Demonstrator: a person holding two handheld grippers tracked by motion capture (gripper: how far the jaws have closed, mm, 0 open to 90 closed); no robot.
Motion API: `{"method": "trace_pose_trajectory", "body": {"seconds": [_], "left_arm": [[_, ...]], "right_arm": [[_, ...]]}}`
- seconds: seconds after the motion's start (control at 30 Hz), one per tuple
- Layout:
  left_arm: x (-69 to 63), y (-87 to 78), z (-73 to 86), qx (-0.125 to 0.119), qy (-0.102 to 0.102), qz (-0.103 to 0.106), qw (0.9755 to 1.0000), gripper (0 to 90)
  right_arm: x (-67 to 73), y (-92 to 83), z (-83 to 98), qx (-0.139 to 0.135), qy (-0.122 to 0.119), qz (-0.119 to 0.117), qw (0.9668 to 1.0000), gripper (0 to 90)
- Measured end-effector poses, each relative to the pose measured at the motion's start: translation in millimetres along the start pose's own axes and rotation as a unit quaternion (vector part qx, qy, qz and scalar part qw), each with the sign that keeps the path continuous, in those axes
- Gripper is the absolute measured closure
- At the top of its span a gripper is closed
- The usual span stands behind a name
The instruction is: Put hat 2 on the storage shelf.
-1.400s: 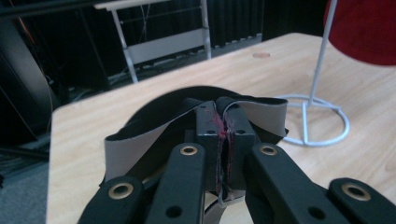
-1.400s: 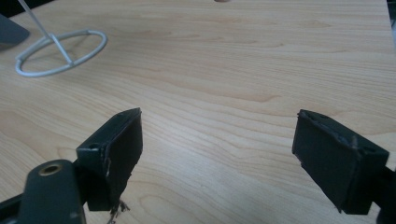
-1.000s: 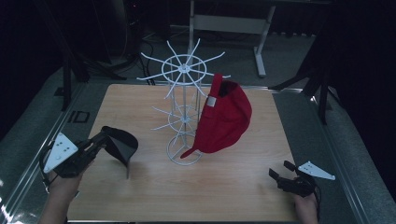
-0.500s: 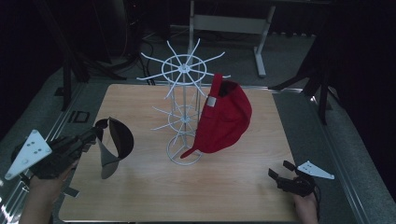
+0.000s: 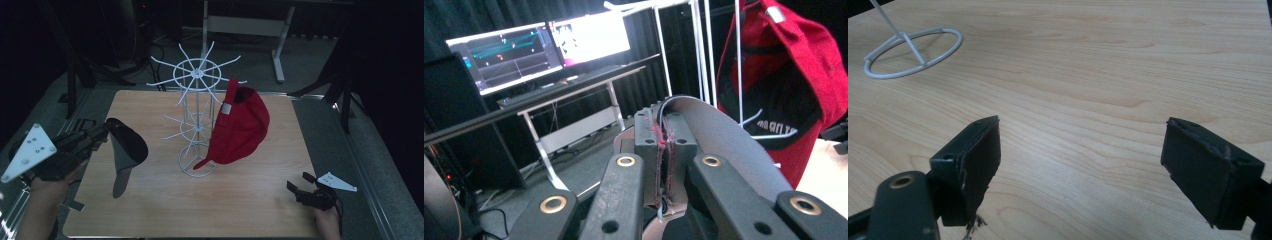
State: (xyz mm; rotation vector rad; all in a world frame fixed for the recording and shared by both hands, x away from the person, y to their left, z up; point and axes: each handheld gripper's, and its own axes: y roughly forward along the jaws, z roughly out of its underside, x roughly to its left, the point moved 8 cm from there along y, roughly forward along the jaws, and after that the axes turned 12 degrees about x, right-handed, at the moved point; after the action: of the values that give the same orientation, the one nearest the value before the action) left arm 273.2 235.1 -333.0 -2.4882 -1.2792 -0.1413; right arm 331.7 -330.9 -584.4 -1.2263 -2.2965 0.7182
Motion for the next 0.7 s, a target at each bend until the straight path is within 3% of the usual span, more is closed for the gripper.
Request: {"method": "trace_pose_trajectory", "body": {"seconds": [0.23,0.7], "left_arm": [[-1.3,3.8,-34.5,-0.019,0.020,0.011,0.9996,87.5],[11.6,22.4,-80.8,-0.019,0.043,0.015,0.9988,87.5]], "right_arm": [[0.0,0.5,0.9,0.002,0.001,-0.003,1.0000,16.0],[0.4,1.4,1.4,0.005,0.001,-0.004,1.0000,16.0]]}}
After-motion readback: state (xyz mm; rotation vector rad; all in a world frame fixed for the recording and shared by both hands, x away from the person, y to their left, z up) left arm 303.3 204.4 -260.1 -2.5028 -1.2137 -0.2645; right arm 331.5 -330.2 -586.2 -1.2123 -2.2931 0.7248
